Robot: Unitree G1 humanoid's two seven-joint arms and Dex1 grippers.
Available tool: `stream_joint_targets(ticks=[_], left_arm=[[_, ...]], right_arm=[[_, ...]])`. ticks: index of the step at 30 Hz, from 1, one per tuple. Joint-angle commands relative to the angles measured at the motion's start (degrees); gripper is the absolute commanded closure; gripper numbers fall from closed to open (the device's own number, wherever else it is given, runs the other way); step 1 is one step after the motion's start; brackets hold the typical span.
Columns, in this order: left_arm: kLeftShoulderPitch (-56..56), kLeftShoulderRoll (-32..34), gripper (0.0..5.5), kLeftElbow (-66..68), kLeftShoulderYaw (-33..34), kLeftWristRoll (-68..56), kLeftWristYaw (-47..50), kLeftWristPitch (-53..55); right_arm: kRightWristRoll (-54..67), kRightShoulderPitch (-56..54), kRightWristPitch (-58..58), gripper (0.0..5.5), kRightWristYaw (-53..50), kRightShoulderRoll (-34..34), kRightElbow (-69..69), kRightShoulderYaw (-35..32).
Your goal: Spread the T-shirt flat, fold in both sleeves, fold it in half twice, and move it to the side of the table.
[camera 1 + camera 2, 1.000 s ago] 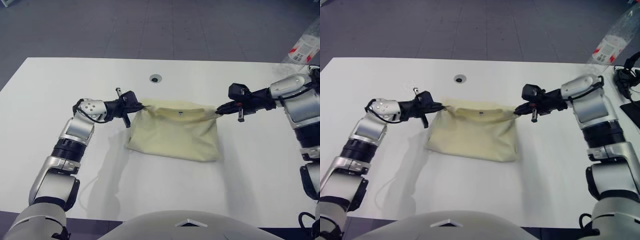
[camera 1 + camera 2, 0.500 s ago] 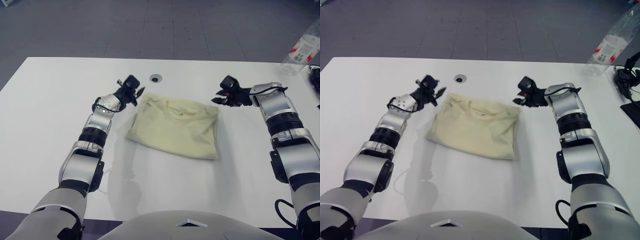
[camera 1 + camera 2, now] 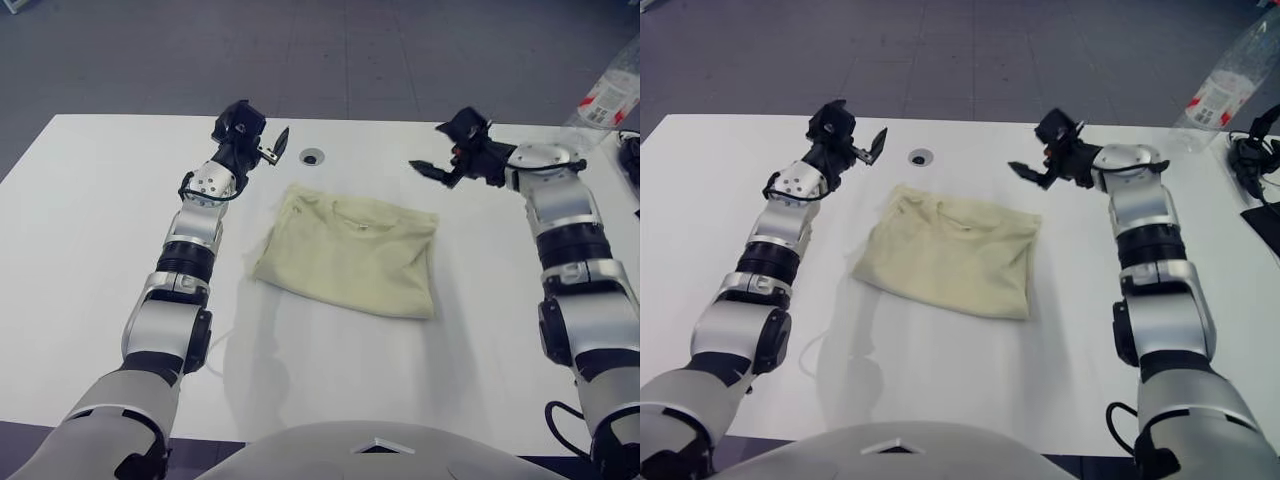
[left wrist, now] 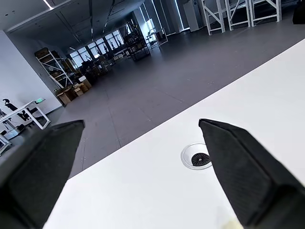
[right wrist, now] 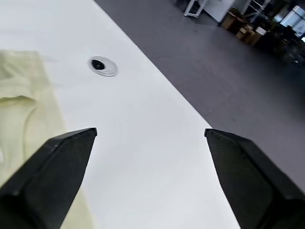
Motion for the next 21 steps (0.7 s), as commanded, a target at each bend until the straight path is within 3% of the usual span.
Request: stream_joint_targets(ticks=[1,4,10,13,18,21], left_arm=[[7.93,1.55,0.14,-10.87,-1.61,1.27,-2.48,3.42],[13.51,1.81,0.10,-19.68,-2.76,1.03,-4.57,6.54],[21.50,3.19,0.10,-33.57,-3.12,1.37,-6.85,11.80],[25.13,4.15,0.10,-39.75,-3.26,1.68,-7.59,14.04],[29.01,5.69,0.10,-46.71,-1.50,0.84,-8.47,16.71],[30.40,6.53,0.10,-48.24,-0.05,0.35,-8.63,17.94]], right_arm=[[-10.17,6.74,-9.27,0.40,-3.77,-1.88,1.92,7.34],[-20.54,7.57,-15.31,0.11,-12.16,-2.84,8.35,13.50],[-27.26,10.06,-21.08,0.11,-15.80,-6.58,7.83,18.06],[-24.94,16.02,-18.46,0.11,-10.08,-11.83,-5.11,16.66],[-13.67,33.02,-8.22,0.11,6.41,-25.74,-40.27,14.00],[-9.93,36.12,-1.17,0.11,9.60,-25.71,-54.42,14.62]])
